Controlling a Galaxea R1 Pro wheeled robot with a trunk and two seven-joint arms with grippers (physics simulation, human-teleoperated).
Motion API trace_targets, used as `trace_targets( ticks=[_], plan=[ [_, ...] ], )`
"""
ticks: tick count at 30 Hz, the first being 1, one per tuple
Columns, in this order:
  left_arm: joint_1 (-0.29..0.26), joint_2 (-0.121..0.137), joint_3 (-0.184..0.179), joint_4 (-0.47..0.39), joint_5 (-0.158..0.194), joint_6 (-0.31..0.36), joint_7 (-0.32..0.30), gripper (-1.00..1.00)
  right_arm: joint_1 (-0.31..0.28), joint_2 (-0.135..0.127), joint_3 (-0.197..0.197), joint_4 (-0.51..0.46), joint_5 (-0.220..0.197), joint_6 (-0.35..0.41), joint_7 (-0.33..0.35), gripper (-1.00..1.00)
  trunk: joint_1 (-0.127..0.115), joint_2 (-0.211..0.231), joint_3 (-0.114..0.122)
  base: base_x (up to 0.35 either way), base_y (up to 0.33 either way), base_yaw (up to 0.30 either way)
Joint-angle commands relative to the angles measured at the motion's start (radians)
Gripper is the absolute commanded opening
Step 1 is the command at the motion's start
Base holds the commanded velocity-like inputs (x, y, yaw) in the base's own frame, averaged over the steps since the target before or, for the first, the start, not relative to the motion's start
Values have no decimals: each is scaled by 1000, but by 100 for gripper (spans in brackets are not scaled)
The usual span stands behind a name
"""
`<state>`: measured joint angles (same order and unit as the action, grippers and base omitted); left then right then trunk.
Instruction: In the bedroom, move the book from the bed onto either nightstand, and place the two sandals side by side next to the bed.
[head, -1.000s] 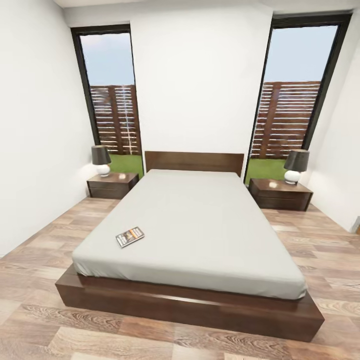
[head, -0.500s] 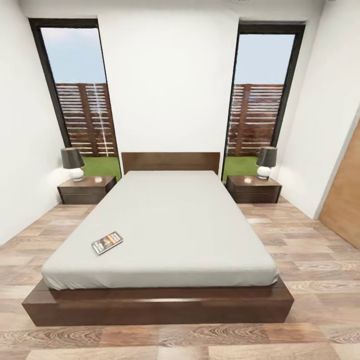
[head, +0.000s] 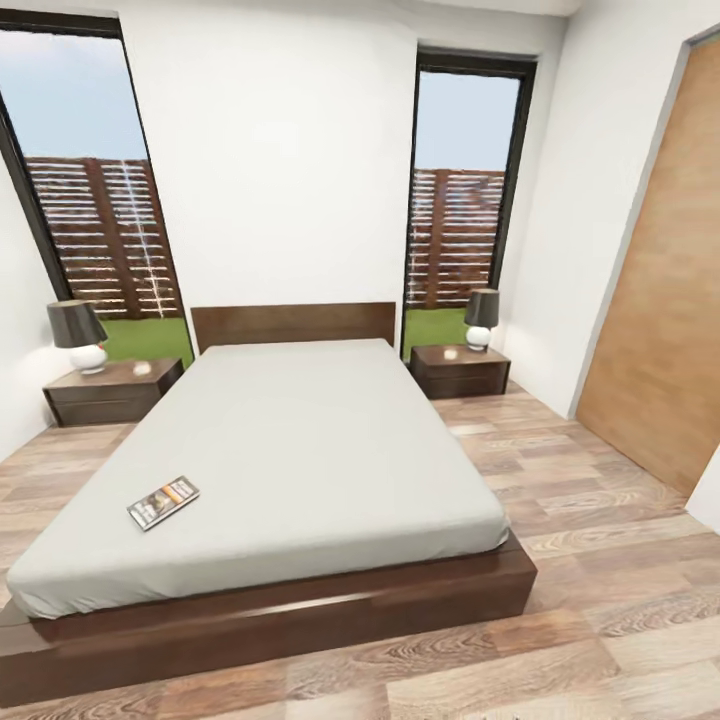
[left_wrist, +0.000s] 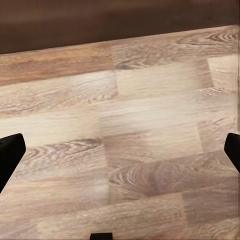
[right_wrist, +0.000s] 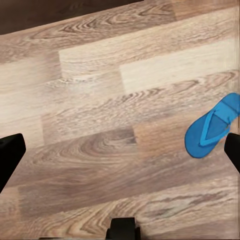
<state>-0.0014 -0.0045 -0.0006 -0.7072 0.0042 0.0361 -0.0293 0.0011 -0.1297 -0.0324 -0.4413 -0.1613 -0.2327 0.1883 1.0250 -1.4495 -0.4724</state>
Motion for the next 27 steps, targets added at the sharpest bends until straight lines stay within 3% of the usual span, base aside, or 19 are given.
trace_targets(
  ticks=[1, 27],
  plan=[
    [0, 0, 1, -1, 0, 4, -3, 100, 0, 0, -3, 0, -11, -1, 10, 100, 0, -1, -2, 0, 0, -239],
    [0, 0, 0, -1, 0, 4, -3, 100, 0, 1, -3, 0, -11, -1, 10, 100, 0, -1, -33, 0, 0, -214]
  ],
)
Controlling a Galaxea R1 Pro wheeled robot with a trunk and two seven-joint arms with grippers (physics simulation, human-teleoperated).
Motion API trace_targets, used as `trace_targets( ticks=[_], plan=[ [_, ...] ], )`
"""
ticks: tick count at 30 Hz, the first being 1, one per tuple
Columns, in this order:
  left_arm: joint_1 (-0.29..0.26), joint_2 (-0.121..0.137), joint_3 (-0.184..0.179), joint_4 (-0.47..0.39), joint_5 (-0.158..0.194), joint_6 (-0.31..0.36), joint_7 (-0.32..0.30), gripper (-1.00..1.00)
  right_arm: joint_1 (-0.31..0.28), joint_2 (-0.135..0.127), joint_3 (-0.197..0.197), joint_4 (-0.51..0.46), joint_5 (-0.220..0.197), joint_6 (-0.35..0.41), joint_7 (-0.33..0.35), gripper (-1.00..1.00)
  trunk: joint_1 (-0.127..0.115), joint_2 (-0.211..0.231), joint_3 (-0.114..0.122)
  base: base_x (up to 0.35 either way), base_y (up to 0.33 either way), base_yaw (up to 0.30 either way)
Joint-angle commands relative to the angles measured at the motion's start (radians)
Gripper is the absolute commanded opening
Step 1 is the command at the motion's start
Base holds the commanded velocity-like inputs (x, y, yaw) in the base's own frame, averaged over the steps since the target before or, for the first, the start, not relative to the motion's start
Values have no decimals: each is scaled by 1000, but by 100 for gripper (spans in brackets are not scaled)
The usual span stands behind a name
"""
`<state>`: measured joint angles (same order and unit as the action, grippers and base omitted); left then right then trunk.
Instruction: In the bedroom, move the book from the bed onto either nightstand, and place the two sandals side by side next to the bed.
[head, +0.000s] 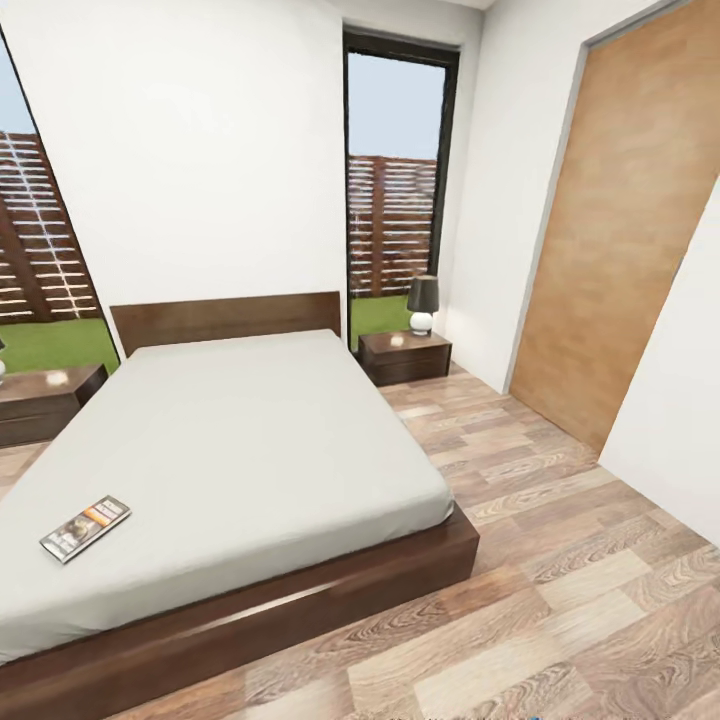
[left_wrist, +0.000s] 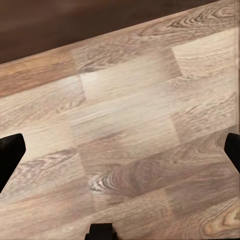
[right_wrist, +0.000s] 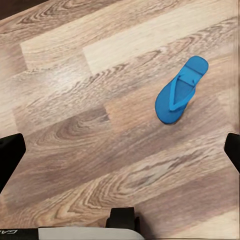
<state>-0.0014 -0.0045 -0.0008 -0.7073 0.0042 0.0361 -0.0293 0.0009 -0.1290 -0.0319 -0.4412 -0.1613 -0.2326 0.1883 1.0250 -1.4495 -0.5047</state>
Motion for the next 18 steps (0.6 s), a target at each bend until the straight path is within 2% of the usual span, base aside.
trace_targets(
  ticks=[1, 18],
  plan=[
    [0, 0, 0, -1, 0, 4, -3, 100, 0, 0, -3, 0, -11, -1, 10, 100, 0, -1, -2, 0, 0, -214],
    [0, 0, -1, -1, 0, 4, -3, 100, -1, 0, -3, 0, -11, -1, 10, 100, 0, -1, -23, 0, 0, -215]
  ],
)
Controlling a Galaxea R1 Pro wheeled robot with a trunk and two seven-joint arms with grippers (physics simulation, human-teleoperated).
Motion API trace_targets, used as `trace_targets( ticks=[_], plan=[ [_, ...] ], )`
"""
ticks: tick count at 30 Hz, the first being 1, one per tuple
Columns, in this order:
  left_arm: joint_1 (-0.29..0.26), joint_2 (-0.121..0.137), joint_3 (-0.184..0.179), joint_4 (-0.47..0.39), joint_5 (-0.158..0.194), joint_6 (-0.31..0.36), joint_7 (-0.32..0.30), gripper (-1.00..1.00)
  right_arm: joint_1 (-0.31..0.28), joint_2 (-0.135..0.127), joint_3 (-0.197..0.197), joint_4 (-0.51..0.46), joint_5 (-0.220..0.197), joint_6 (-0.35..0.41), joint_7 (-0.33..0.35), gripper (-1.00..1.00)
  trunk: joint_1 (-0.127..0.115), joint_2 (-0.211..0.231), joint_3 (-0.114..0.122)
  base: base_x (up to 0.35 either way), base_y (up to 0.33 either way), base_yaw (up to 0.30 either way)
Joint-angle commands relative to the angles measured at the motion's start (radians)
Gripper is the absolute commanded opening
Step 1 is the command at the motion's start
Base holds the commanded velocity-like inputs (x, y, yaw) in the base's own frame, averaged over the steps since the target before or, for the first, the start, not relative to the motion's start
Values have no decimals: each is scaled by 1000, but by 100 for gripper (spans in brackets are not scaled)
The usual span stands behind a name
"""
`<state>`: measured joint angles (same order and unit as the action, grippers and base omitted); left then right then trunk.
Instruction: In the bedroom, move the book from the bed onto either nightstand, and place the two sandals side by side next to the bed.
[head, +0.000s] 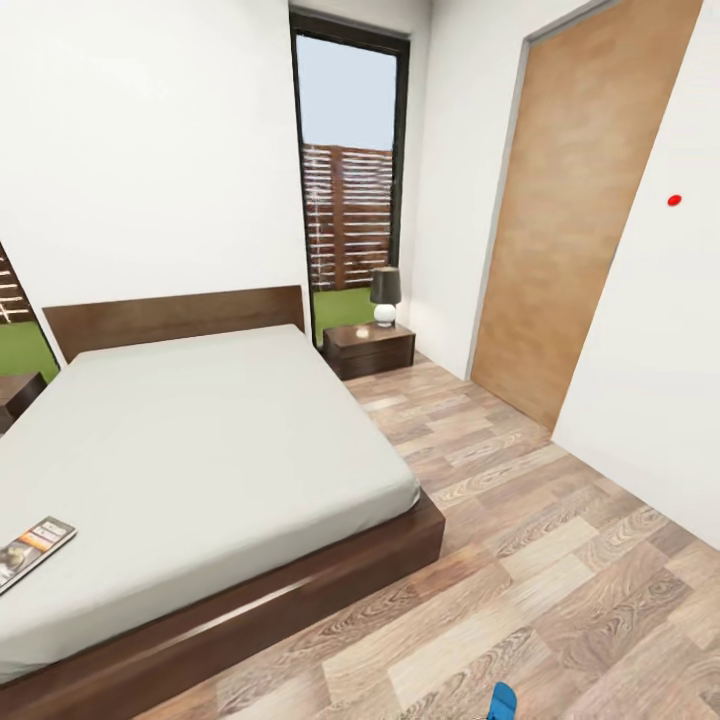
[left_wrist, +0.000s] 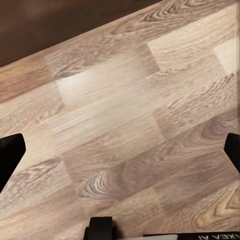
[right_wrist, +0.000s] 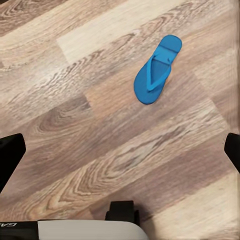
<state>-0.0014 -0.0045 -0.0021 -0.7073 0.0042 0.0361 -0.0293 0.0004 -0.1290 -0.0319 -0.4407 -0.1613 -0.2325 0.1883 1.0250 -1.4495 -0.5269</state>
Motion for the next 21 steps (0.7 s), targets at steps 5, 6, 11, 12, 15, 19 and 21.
trace_targets(
  ticks=[5, 6, 11, 12, 15, 19, 21],
  plan=[
    [0, 0, 1, -1, 0, 4, -3, 100, 1, 0, -3, -1, -10, -1, 10, 100, 0, 0, -7, 0, 0, -215],
    [0, 0, 1, -1, 0, 4, -3, 100, 1, 0, -3, 0, -10, -1, 10, 100, 0, 0, -8, 0, 0, -215],
    [0, 0, 1, -1, 0, 4, -3, 100, 1, 0, -3, -1, -10, -1, 10, 100, 0, 0, -11, 0, 0, -215],
    [0, 0, 1, -1, 0, 4, -3, 100, 1, 0, -3, -1, -10, -1, 10, 100, 0, 0, -12, 0, 0, -223],
    [0, 0, 1, -1, 0, 4, -3, 100, 1, 0, -3, 0, -10, -1, 10, 100, 0, 0, -12, 0, 0, -232],
    [0, 0, 1, -1, 0, 4, -3, 100, 1, 0, -3, 0, -10, -1, 10, 100, 0, 0, -12, 0, 0, -253],
    [0, 0, 1, -1, 0, 4, -3, 100, 0, 0, -3, 0, -10, -1, 10, 100, 0, 0, -12, 0, 0, -273]
  ],
)
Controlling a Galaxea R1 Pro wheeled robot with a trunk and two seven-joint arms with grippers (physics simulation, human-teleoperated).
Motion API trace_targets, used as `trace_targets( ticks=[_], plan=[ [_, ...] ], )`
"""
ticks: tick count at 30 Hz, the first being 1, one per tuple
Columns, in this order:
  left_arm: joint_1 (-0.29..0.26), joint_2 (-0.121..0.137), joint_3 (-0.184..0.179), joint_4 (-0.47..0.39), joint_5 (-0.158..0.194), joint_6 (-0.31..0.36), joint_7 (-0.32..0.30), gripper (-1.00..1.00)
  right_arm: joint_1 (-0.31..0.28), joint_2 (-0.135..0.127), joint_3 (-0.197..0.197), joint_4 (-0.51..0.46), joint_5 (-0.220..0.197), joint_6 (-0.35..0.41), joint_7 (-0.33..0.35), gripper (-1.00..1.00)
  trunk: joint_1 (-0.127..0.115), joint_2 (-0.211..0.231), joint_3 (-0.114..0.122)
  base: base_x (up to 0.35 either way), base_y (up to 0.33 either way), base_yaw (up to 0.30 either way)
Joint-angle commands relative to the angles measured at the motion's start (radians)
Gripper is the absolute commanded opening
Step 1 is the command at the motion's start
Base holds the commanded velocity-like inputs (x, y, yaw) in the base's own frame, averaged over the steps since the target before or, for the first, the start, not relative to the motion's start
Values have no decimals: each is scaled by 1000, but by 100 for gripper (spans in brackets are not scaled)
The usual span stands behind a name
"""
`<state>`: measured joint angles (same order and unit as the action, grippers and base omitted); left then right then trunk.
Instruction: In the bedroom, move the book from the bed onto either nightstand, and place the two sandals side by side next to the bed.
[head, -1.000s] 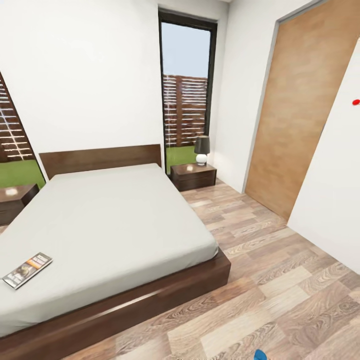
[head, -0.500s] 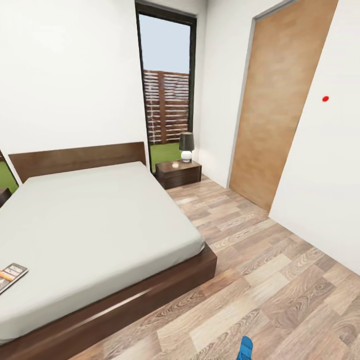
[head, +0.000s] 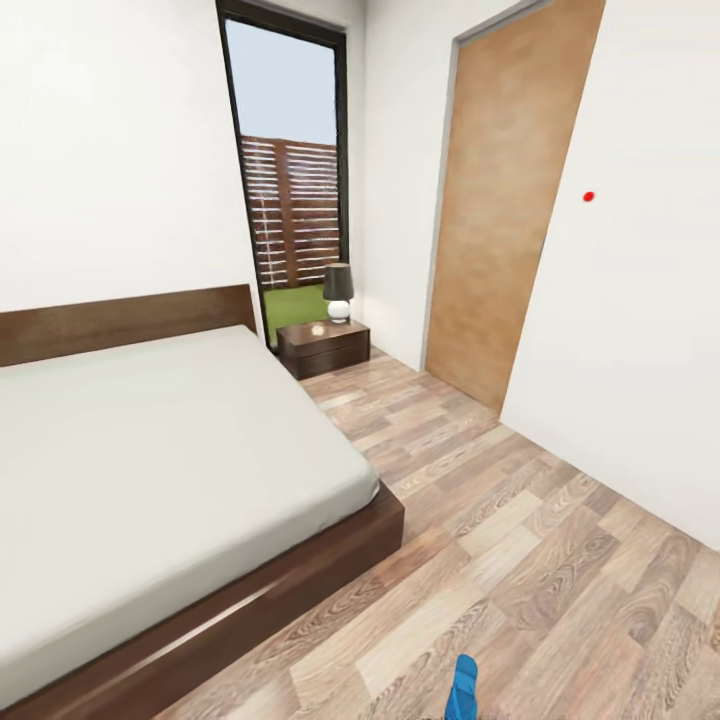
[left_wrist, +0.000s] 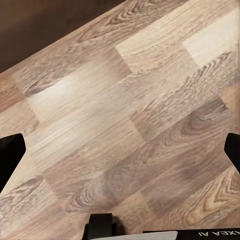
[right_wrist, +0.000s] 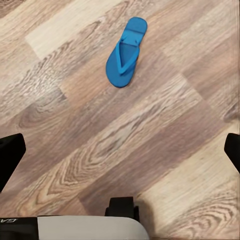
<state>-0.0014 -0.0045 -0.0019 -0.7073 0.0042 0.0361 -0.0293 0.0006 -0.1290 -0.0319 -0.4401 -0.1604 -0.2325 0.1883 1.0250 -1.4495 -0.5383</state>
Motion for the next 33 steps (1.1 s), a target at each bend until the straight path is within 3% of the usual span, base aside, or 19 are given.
trace_targets(
  ticks=[1, 33],
  plan=[
    [0, 0, 1, -1, 0, 4, -3, 100, 0, 0, -3, -1, -11, -1, 10, 100, 0, 0, -1, 0, 0, -278],
    [0, 0, 0, -1, 0, 4, -3, 100, 0, 3, -3, 0, -10, -1, 10, 100, 0, 0, -1, 0, 0, -297]
  ],
)
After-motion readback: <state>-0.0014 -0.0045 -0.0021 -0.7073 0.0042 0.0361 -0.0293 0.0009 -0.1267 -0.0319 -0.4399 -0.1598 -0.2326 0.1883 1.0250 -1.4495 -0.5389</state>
